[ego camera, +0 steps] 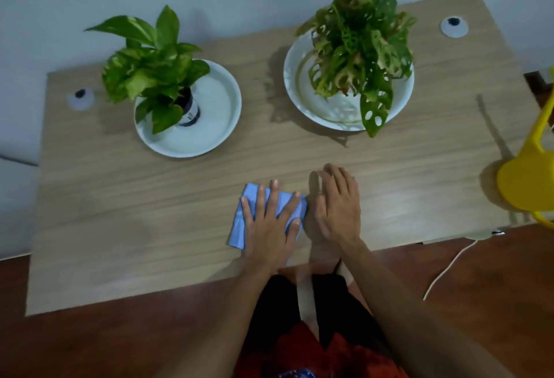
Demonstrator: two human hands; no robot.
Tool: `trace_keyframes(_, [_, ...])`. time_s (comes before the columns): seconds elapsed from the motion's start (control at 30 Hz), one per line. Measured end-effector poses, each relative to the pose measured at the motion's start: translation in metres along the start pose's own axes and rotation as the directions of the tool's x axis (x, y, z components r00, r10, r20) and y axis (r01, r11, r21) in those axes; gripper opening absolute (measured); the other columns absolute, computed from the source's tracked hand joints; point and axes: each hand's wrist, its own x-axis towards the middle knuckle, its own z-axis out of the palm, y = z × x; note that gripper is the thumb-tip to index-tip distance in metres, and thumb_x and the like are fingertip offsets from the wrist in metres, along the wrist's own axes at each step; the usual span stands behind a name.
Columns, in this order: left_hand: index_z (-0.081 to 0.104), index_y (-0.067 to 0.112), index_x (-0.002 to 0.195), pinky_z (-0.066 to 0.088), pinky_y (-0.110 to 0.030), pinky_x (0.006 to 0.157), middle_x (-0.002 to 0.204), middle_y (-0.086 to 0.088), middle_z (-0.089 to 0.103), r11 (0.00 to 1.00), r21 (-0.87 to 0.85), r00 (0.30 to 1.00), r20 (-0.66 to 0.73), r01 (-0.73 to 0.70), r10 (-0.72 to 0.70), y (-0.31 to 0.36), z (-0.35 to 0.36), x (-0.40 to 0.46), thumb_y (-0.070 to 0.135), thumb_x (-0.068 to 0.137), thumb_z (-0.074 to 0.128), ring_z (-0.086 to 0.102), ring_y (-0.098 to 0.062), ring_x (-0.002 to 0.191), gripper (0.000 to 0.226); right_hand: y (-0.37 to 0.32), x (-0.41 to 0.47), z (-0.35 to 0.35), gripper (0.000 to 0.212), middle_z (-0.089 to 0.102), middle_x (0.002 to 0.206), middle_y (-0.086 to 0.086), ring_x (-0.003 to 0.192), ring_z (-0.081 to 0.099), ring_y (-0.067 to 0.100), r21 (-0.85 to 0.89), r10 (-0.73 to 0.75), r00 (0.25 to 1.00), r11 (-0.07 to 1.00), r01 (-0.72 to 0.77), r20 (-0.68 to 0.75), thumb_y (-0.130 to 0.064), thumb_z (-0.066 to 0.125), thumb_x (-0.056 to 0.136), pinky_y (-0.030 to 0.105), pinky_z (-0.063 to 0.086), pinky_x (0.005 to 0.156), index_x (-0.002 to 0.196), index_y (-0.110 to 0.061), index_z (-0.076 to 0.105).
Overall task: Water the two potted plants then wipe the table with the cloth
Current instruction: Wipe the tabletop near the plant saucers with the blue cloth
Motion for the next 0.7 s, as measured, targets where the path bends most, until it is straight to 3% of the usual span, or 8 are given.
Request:
trace_keyframes(0.23, [0.03, 0.04, 0.157, 0.009, -0.067, 0.119, 0.169, -0.006, 0.016, 0.99, -0.018, 0.989, -0.05, 0.141, -0.142, -0.063, -0.009, -0.011, 0.05, 0.105, 0.034, 0.014, -0.033, 0.155, 0.053, -0.038, -0.001, 0.023, 0.053, 0.044, 0.15, 0.005, 0.141, 0.035, 0.03, -0.079, 0.004, 1.0, 0.997, -0.004, 0.0, -0.027, 0.043, 0.085, 0.056, 0.019, 0.118, 0.136, -0.018, 0.051])
trace_keyframes(0.7, [0.035, 0.036, 0.155, 0.007, -0.068, 0.118, 0.168, -0.007, 0.019, 0.936, -0.02, 0.934, -0.058, 0.351, -0.351, -0.205, -0.027, -0.041, 0.054, 0.103, 0.023, 0.017, -0.037, 0.153, 0.057, -0.058, -0.002, 0.045, 0.053, 0.038, 0.155, 0.007, 0.144, 0.03, 0.034, -0.191, -0.026, 0.999, 0.981, 0.033, 0.038, -0.031, 0.043, 0.088, 0.06, 0.014, 0.118, 0.141, -0.021, 0.046])
